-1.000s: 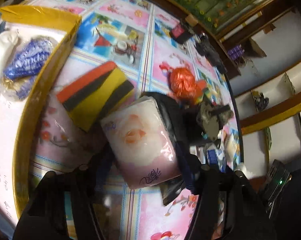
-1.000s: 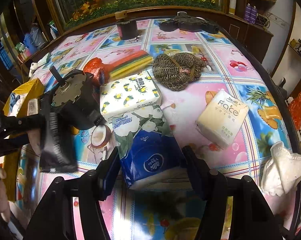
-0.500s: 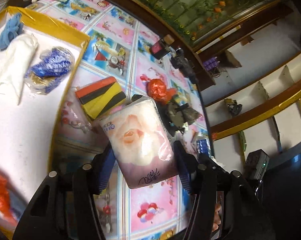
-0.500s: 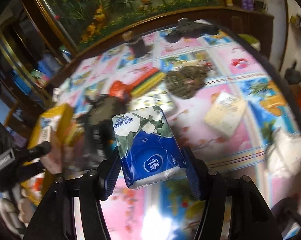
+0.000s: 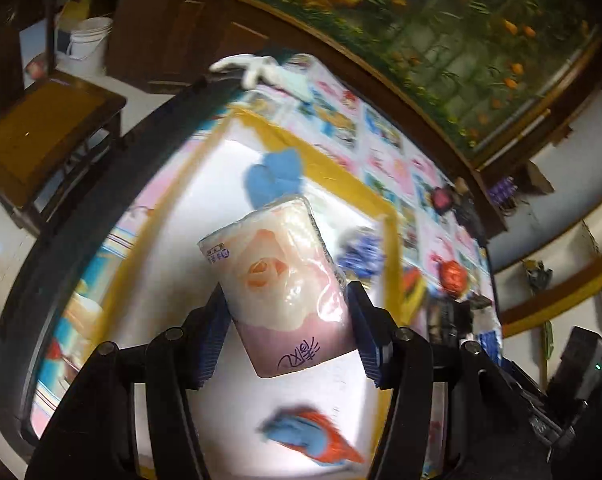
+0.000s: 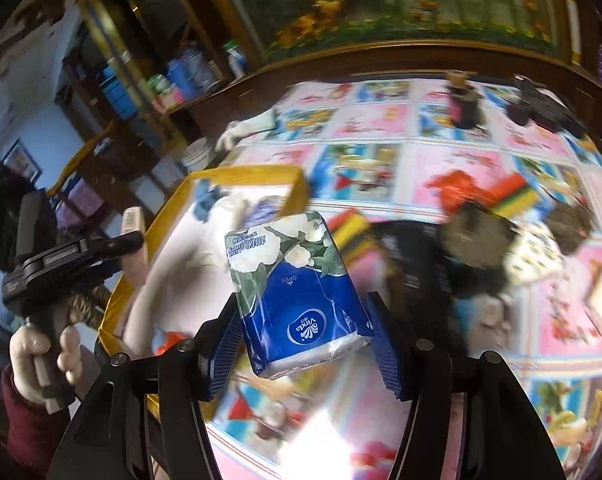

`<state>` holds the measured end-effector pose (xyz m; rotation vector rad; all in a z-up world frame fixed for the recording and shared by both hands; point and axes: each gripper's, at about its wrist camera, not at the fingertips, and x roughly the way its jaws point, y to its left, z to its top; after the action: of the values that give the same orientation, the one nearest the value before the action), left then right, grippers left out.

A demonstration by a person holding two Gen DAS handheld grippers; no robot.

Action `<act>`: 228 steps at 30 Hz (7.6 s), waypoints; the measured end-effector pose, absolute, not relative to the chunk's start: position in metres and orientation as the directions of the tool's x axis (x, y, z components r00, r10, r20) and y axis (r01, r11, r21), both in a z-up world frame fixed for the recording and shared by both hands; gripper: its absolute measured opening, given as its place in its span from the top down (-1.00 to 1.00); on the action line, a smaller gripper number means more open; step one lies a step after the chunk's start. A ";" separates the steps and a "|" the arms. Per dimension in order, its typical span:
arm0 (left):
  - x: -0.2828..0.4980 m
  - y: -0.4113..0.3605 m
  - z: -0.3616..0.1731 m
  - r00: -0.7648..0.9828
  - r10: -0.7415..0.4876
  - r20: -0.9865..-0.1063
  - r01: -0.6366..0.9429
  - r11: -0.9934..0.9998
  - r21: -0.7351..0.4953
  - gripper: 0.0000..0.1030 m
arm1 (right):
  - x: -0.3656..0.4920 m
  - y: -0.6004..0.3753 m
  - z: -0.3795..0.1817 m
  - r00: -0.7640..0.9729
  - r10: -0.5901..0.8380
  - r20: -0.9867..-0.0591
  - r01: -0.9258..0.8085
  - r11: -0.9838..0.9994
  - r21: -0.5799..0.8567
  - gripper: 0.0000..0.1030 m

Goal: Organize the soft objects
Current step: 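Carry both tissue packs over the box and open both tools to drop them, then grasp the brown mesh scrubber with the right tool while the left tool grasps the black bag, then carry scrubber and black bag over the box and open both tools, then grasp the white Face tissue pack with the right tool while the left tool grasps the striped pack, then carry the Face pack and striped pack over the box with both tools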

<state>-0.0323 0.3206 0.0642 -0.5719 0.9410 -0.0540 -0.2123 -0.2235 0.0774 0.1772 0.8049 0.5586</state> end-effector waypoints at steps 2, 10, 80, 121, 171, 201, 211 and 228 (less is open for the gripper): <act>-0.021 0.328 0.054 0.587 -0.269 -0.764 -0.219 0.855 -0.470 -0.08 | -0.206 -0.196 0.079 0.541 0.539 -0.645 -0.437 0.836 0.332 -0.15; 0.024 0.343 0.035 0.566 -0.210 -0.798 -0.280 0.861 -0.425 -0.15 | -0.169 -0.104 0.063 0.486 0.493 -0.721 -0.482 0.840 0.249 -0.15; -0.036 0.071 0.055 0.486 -0.500 -0.716 0.219 0.863 -0.454 0.54 | -0.085 -0.420 0.002 0.638 0.242 -0.731 0.188 0.872 0.452 -0.01; -0.110 0.315 0.081 0.729 0.217 -0.649 -0.373 0.921 -0.111 -0.23 | -0.154 -0.032 0.030 0.368 0.568 -0.736 -0.619 0.740 0.262 -0.09; -0.134 0.163 0.082 0.698 -0.158 -0.699 0.019 0.979 -0.201 -0.25 | -0.256 -0.296 0.032 0.642 0.417 -0.644 -0.246 0.907 0.342 -0.64; 0.059 0.033 0.023 0.519 0.062 -0.852 0.327 0.907 0.265 -0.25 | -0.145 -0.431 -0.016 0.643 -0.102 -0.759 0.327 0.933 0.152 -0.46; 0.056 0.034 0.018 0.436 -0.043 -0.899 0.358 0.925 0.129 0.15 | -0.146 -0.418 -0.013 0.659 -0.091 -0.747 0.274 0.954 0.125 0.05; -0.073 0.090 0.091 0.560 -0.355 -0.748 0.250 0.934 -0.256 0.24 | -0.164 -0.427 -0.005 0.741 0.070 -0.668 0.185 0.935 0.304 0.06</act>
<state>-0.0732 0.0899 0.0912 -0.1252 0.9092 -0.3579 -0.1644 -0.4268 -0.0051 0.3661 0.7376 -0.0641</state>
